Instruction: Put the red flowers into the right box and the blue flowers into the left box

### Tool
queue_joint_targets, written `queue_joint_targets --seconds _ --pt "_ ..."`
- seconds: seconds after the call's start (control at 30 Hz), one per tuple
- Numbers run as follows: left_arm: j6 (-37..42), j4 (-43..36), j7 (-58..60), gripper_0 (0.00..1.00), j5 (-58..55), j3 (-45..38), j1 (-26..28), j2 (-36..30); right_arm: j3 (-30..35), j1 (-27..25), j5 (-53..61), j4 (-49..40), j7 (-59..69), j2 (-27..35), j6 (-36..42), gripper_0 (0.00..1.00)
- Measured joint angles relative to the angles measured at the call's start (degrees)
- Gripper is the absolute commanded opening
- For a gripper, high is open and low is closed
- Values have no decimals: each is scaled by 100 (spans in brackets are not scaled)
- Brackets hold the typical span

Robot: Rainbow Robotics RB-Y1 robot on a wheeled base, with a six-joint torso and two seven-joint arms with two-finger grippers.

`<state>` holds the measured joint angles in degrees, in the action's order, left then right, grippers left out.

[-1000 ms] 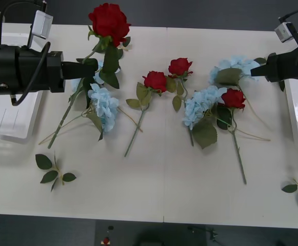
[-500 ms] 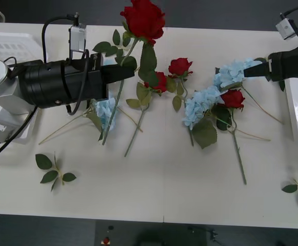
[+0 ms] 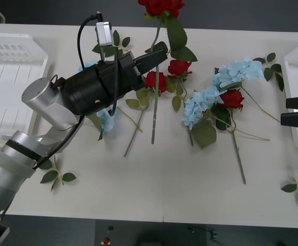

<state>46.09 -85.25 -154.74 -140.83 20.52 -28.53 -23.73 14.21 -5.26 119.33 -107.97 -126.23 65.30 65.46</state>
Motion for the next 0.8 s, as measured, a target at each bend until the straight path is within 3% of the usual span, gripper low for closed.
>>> queue_joint_targets --seconds 0.1,0.27,0.8 --pt "-119 1 0 0 0 -1 0 367 147 -564 156 -508 0 -271 -206 100" --pt "-174 1 0 0 0 1 -1 807 -336 -656 211 -1007 1 -608 -551 100" --pt "-589 2 0 0 0 533 -2 1013 -1686 391 303 -1071 2 -1500 -1271 100"
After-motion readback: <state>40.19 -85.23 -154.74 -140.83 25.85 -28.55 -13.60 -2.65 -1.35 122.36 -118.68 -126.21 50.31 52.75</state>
